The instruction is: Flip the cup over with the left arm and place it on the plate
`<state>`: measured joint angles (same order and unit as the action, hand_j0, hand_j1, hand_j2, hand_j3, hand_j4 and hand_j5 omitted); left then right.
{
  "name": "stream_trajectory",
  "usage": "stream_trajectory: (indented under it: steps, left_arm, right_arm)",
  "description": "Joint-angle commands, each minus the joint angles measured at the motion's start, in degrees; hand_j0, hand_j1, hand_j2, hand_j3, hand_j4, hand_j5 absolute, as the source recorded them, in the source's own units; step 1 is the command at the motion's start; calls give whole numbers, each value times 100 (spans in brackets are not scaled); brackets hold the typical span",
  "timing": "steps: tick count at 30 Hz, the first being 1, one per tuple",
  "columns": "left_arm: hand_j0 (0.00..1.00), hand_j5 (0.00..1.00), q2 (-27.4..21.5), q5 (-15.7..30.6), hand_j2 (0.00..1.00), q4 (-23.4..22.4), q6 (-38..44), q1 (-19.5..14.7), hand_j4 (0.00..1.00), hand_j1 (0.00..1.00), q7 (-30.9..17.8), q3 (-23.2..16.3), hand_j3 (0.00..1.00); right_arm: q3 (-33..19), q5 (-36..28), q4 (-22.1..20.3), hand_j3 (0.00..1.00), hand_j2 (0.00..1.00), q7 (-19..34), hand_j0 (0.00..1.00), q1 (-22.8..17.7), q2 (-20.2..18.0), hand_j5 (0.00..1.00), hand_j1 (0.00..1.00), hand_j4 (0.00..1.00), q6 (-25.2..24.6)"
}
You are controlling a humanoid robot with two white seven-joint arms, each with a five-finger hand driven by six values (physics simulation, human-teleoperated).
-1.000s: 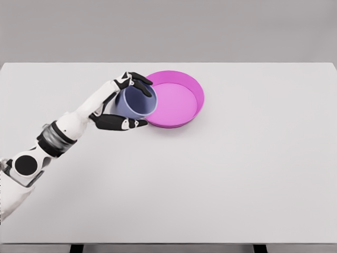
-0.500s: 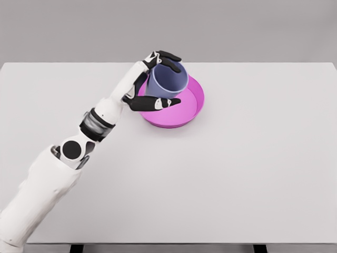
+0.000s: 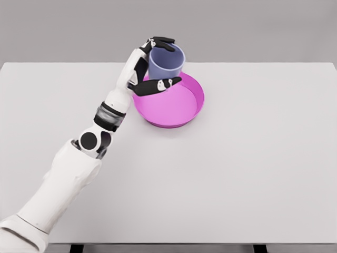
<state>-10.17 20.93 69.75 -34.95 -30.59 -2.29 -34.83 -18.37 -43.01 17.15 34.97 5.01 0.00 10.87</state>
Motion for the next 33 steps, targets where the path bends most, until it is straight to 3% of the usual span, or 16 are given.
stream_trajectory:
  steps: [1, 8, 14, 21, 26, 30, 33]
  left_arm:
    - [48, 48, 59, 69, 48, -173, -5, -9, 48, 48, 290, -15, 48]
    - [47, 47, 384, 69, 47, -225, -5, -79, 47, 47, 624, 20, 47]
    - [45, 45, 771, 69, 45, -884, -5, -185, 45, 45, 624, 12, 45]
    - [45, 45, 859, 69, 45, -1078, -5, -255, 45, 45, 615, -32, 45]
    - [47, 47, 1017, 69, 47, -1658, -5, -395, 47, 47, 624, 21, 47]
    - [47, 47, 1017, 69, 47, -1763, -5, -518, 47, 47, 633, 29, 47]
    - [47, 47, 1017, 78, 47, -2088, -5, -668, 47, 47, 686, 38, 47]
  right_arm:
    - [0, 3, -1, 100, 100, 3, 100, 0, 0, 100, 100, 100, 3]
    - [0, 3, -1, 100, 100, 3, 100, 0, 0, 100, 100, 100, 3]
    - [0, 3, -1, 100, 100, 3, 100, 0, 0, 100, 100, 100, 3]
    - [0, 3, -1, 100, 100, 3, 100, 0, 0, 100, 100, 100, 3]
    - [0, 3, -1, 100, 100, 3, 100, 0, 0, 100, 100, 100, 3]
    - [0, 3, -1, 100, 100, 3, 100, 0, 0, 100, 100, 100, 3]
    - [0, 3, -1, 100, 100, 3, 100, 0, 0, 100, 100, 100, 3]
